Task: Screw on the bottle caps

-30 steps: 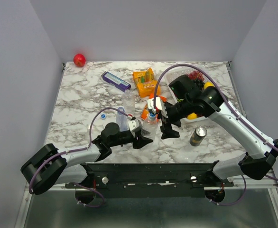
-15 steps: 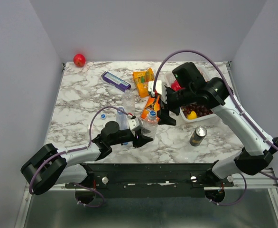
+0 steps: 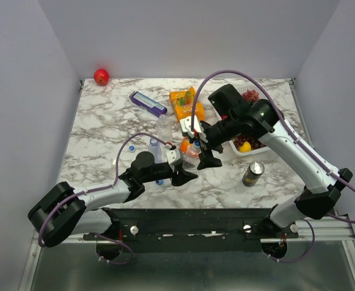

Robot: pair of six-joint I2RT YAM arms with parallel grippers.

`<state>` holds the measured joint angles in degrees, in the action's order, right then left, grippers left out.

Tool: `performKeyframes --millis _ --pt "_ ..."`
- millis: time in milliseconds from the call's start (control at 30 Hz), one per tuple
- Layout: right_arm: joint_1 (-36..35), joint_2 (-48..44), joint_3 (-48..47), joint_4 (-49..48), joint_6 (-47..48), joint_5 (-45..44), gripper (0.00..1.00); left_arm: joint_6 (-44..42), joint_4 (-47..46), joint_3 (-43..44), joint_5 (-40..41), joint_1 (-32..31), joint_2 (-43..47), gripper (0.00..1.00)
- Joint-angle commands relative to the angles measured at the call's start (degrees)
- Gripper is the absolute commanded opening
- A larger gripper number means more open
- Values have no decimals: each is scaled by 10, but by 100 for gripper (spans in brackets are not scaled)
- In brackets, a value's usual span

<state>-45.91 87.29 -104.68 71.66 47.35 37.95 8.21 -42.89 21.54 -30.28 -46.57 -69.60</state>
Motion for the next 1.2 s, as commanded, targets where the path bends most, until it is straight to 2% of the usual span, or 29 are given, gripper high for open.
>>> performKeyframes --millis 0,233,467,533,600,733,800,933,1033,1167 --pt "-2 -26 28 17 13 -16 100 27 -7 18 0 9 -5 0" --pt "-2 -56 76 9 -19 -73 100 73 -20 26 12 40 -6 0" --pt "-2 -100 134 52 -51 -127 100 63 -20 28 -2 47 -3 0" --pt "1 -112 144 37 -78 -162 100 55 -13 27 -10 46 -4 0" --pt "22 -113 133 13 -105 -165 100 44 -5 23 -21 40 -4 0" --pt "35 -64 46 -47 -160 -183 100 31 11 19 -36 28 -2 0" --pt "35 -47 -2 -63 -159 -163 100 26 15 18 -36 20 -1 0" --pt "35 -20 -34 -93 -124 -44 100 14 36 25 -49 17 -5 0" --pt "30 -17 -33 -74 -76 25 100 5 45 31 -50 16 -5 0" --pt "15 -9 -24 -14 -32 50 100 1 47 35 -48 16 -2 0"
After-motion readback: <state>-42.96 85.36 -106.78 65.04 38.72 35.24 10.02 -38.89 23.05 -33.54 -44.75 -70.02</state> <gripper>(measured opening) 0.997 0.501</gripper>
